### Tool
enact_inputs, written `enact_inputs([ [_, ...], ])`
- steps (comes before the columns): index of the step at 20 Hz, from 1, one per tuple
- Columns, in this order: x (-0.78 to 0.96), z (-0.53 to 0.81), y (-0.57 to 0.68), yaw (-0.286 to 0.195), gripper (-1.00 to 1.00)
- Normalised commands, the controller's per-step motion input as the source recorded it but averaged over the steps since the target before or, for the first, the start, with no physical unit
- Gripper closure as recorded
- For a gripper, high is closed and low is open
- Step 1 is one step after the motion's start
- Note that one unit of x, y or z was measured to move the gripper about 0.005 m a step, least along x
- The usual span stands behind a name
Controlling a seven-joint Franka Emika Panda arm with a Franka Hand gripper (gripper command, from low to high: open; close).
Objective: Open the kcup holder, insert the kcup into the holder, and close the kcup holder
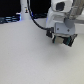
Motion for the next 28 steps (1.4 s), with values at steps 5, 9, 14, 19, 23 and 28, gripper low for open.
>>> enact_inputs([
  [5, -0.42, 0.06, 0.64, 0.055, -1.0],
  [9, -0.44, 0.05, 0.64, 0.064, -1.0],
  [14, -0.51, 0.04, 0.65, 0.056, -1.0],
  [19, -0.57, 0.03, 0.61, 0.055, -1.0],
  [23, -0.54, 0.01, 0.61, 0.048, -1.0],
  [28, -0.55, 0.02, 0.61, 0.047, -1.0],
])
